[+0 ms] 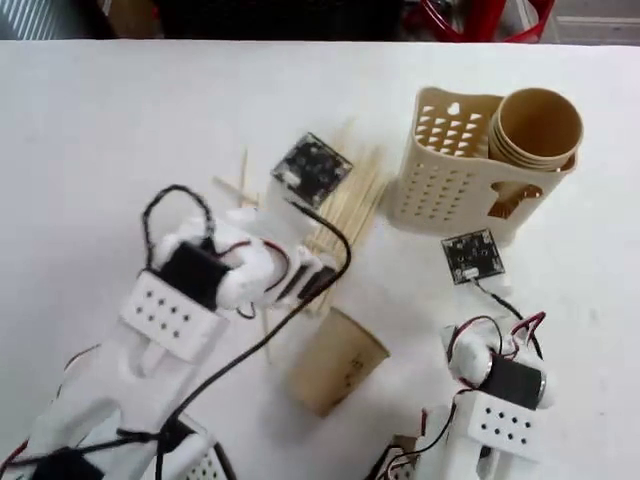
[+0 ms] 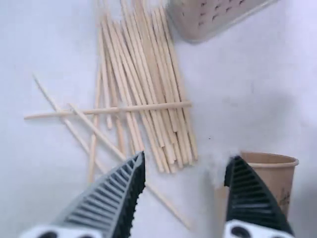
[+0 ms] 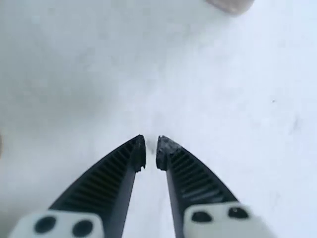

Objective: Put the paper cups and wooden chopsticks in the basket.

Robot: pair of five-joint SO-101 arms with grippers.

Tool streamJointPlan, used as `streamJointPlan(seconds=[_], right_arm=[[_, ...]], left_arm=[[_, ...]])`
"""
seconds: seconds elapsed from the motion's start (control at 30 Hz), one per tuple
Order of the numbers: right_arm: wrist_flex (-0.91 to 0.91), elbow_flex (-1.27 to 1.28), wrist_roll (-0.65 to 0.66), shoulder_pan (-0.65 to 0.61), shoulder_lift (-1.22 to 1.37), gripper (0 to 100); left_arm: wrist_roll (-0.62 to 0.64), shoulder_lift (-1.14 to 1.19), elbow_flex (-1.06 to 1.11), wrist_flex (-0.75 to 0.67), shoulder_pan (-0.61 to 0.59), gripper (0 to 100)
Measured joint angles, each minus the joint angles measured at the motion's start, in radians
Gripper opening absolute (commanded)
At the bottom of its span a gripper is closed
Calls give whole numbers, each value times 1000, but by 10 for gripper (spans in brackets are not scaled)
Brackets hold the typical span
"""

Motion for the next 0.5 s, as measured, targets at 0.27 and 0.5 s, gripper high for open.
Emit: streamJointPlan(seconds=[0.27,0.5], right_arm=[[-35,40,0,58,40,77],[-107,112,0,89,41,77]], left_arm=[[235,417,-195,23,31,356],[344,755,-463,265,31,358]])
